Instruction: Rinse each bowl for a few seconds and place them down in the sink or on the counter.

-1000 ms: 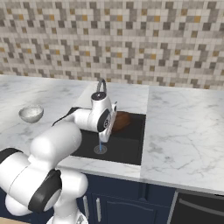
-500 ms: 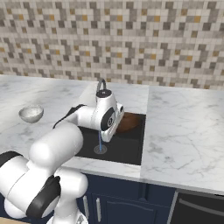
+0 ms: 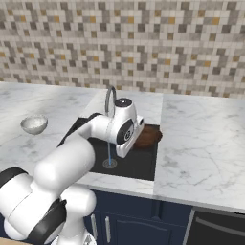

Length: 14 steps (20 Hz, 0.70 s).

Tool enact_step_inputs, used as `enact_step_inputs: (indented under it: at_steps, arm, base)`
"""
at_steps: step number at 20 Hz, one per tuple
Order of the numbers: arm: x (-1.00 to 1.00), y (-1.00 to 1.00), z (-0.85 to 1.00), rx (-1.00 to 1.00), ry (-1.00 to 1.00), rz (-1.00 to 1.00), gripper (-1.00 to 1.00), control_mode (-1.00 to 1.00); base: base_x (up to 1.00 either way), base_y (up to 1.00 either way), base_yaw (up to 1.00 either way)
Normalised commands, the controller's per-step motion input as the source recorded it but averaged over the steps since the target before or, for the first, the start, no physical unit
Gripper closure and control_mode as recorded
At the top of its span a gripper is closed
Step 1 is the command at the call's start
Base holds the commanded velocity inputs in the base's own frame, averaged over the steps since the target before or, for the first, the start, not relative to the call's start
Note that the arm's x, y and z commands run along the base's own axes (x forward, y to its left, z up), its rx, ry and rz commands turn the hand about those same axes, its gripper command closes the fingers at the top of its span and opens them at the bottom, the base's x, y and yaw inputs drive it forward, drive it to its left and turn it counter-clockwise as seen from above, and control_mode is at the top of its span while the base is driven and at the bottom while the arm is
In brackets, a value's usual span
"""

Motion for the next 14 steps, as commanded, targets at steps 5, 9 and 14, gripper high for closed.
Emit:
enact_step_inputs:
  at_steps: [5,9,14]
  arm:
    - [-0.09,-0.20,0.00,0.01,0.00,-0.01,1.00,-1.00]
    - [-0.02,-0.16,-0.01,0.01,0.00,0.00,1.00,-1.00]
    - [-0.06,-0.18,-0.01,0.00,0.00,-0.01,1.00,-1.00]
  base:
    - [0.00,0.00,0.00]
    - [0.00,0.00,0.00]
    - [0.00,0.00,0.00]
